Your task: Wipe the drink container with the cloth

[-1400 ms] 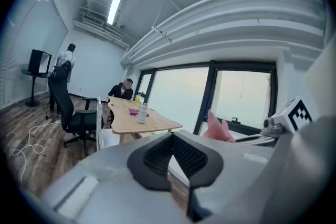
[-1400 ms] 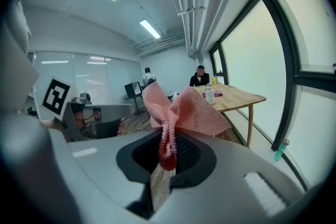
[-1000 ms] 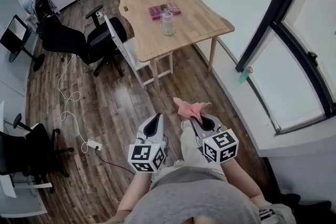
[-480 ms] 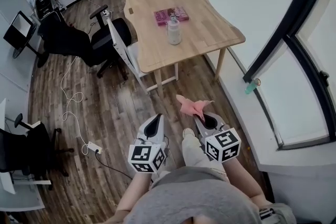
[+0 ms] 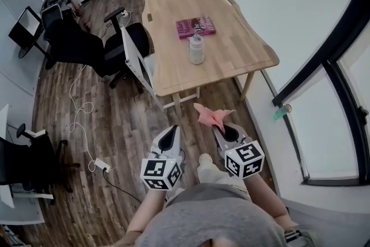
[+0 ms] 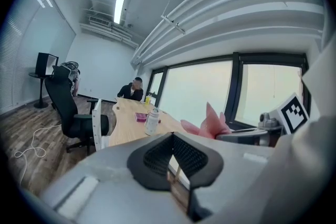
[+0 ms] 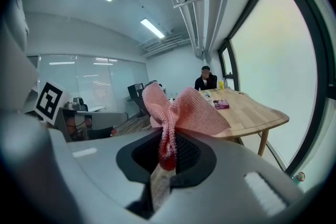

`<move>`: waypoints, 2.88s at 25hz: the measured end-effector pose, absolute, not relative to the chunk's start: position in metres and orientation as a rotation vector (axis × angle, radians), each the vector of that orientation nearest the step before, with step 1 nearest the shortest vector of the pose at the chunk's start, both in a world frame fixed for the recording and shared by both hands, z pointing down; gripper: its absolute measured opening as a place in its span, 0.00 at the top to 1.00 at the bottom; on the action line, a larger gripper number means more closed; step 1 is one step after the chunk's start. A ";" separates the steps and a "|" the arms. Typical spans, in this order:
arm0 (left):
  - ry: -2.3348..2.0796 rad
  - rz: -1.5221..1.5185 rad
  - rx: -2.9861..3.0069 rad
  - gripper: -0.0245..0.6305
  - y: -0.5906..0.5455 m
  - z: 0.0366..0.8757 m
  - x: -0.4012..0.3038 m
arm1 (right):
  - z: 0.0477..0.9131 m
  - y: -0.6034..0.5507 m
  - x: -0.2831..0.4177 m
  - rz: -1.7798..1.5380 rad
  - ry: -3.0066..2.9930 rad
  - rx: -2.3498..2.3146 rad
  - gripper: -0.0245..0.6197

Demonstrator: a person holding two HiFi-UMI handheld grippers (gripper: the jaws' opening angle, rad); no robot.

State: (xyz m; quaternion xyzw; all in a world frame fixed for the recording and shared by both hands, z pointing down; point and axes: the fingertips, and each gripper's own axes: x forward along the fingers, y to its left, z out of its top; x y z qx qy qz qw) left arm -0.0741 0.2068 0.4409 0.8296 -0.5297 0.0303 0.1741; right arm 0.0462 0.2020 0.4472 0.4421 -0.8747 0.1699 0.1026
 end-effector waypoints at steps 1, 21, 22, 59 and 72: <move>-1.503 0.080 2.349 0.96 0.198 0.440 -0.071 | 0.446 0.194 0.048 0.498 -2.586 1.298 0.92; -1.608 0.033 2.295 0.96 0.072 0.434 -0.045 | 0.441 0.048 0.067 0.448 -2.648 1.201 0.92; -1.612 0.033 2.291 0.96 0.069 0.435 -0.046 | 0.442 0.042 0.066 0.447 -2.649 1.198 0.92; -1.578 0.099 2.231 0.96 -0.092 0.467 -0.098 | 0.498 -0.154 0.013 0.482 -2.513 1.257 0.92; -1.558 0.111 2.202 0.96 -0.122 0.476 -0.108 | 0.530 -0.179 0.008 0.575 -2.430 1.287 0.92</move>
